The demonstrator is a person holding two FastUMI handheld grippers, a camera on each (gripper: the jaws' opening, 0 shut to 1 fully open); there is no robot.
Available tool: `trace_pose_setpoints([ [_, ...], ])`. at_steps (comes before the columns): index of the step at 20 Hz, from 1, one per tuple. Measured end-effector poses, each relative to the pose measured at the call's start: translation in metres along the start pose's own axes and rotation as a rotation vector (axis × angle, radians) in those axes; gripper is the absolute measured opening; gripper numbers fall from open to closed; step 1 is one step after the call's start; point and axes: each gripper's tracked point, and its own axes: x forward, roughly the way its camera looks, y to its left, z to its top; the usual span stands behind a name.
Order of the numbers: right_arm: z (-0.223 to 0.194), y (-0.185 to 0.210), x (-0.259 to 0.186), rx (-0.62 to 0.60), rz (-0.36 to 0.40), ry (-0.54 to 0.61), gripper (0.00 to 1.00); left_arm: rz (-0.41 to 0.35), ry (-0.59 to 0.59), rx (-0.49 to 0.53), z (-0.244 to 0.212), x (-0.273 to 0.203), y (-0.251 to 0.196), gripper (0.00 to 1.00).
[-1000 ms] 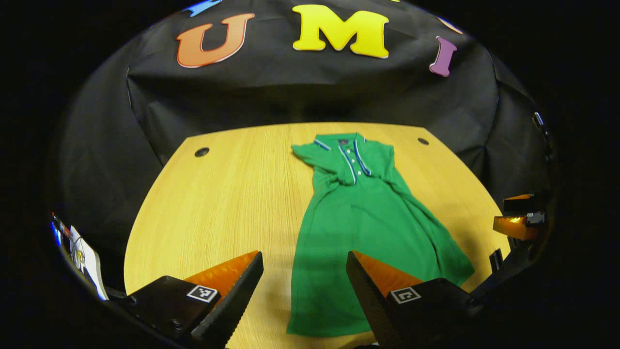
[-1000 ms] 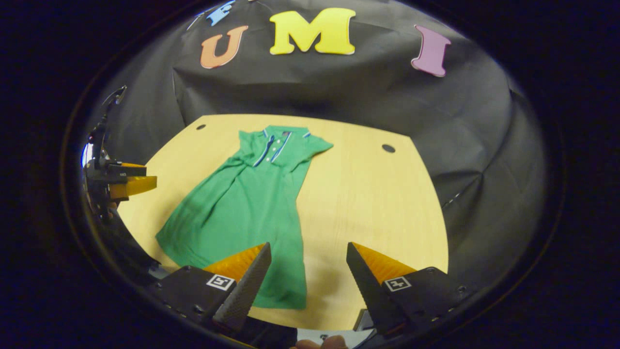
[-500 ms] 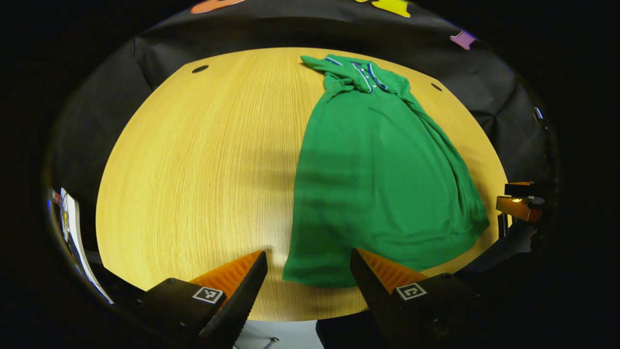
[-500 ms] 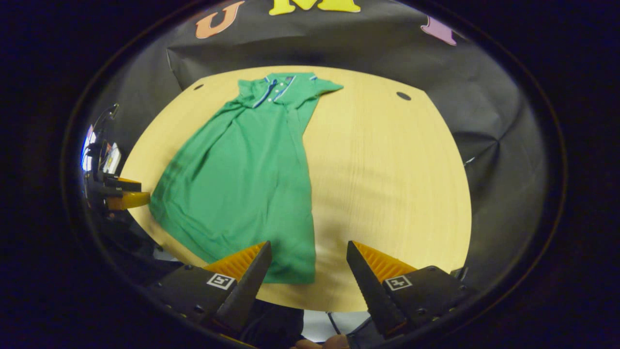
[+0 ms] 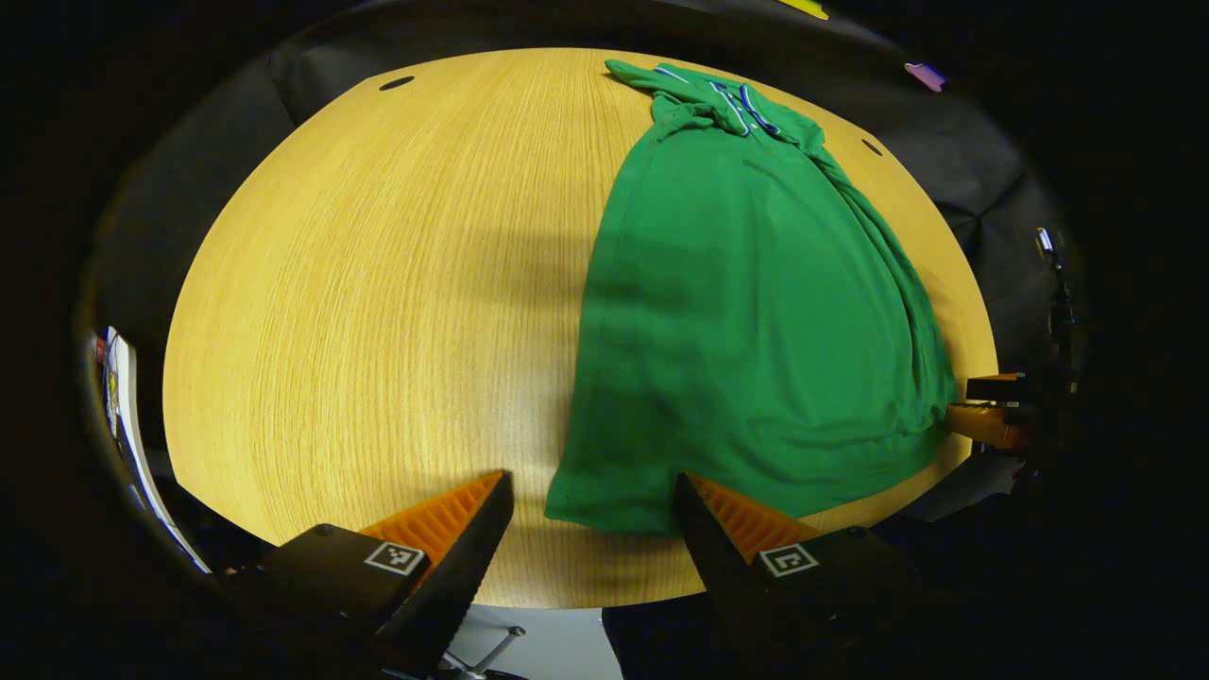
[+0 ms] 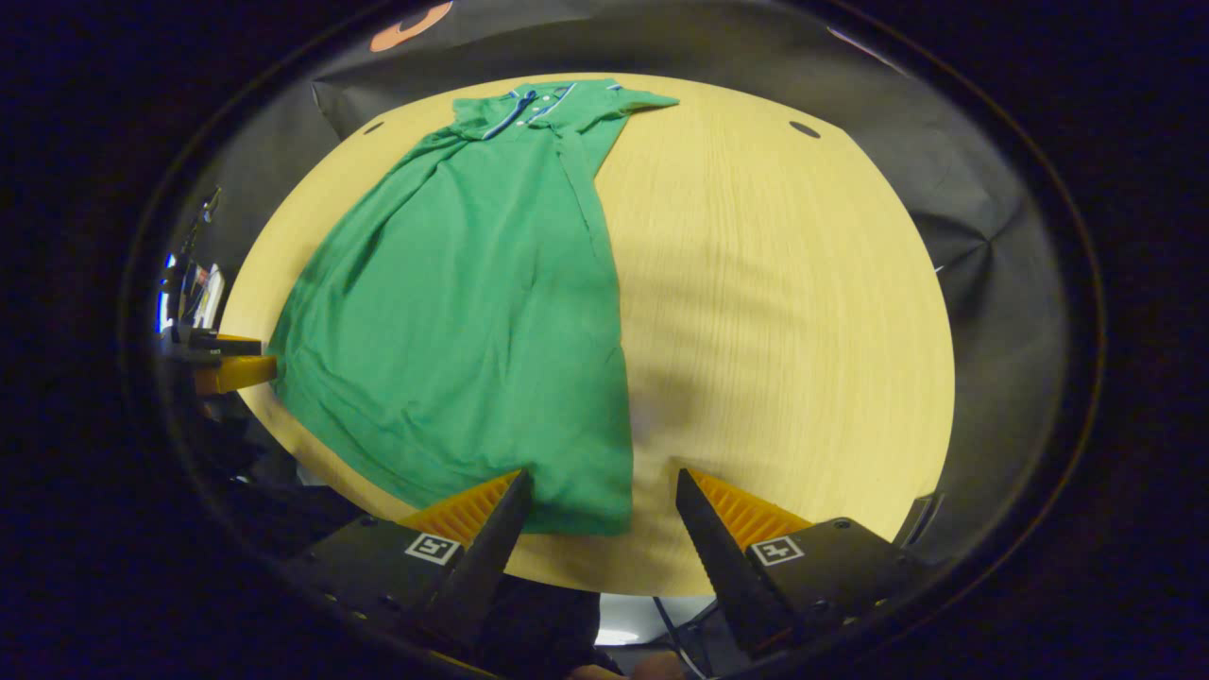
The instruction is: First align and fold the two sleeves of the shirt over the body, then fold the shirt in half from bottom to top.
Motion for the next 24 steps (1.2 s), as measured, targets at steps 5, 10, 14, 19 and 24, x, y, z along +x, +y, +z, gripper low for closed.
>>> trace_pose_setpoints([
  [5,-0.008,0.0,0.011,0.011,-0.002,0.032,0.95,0.038,0.016,0.025,0.0,0.002,0.002,1.0],
  [10,-0.006,0.001,0.011,0.009,-0.003,0.037,0.94,0.071,0.044,0.033,0.0,0.003,0.001,1.0],
  [14,-0.007,-0.001,0.011,0.026,-0.005,0.046,0.94,0.074,0.056,0.027,-0.001,0.002,0.001,1.0],
  [19,-0.008,0.002,0.011,0.041,-0.006,0.064,0.8,0.07,0.069,0.015,-0.001,0.003,-0.008,0.96],
  [24,-0.01,0.011,0.011,0.059,0.036,0.088,0.24,0.048,0.094,0.015,-0.002,0.003,-0.011,0.66],
])
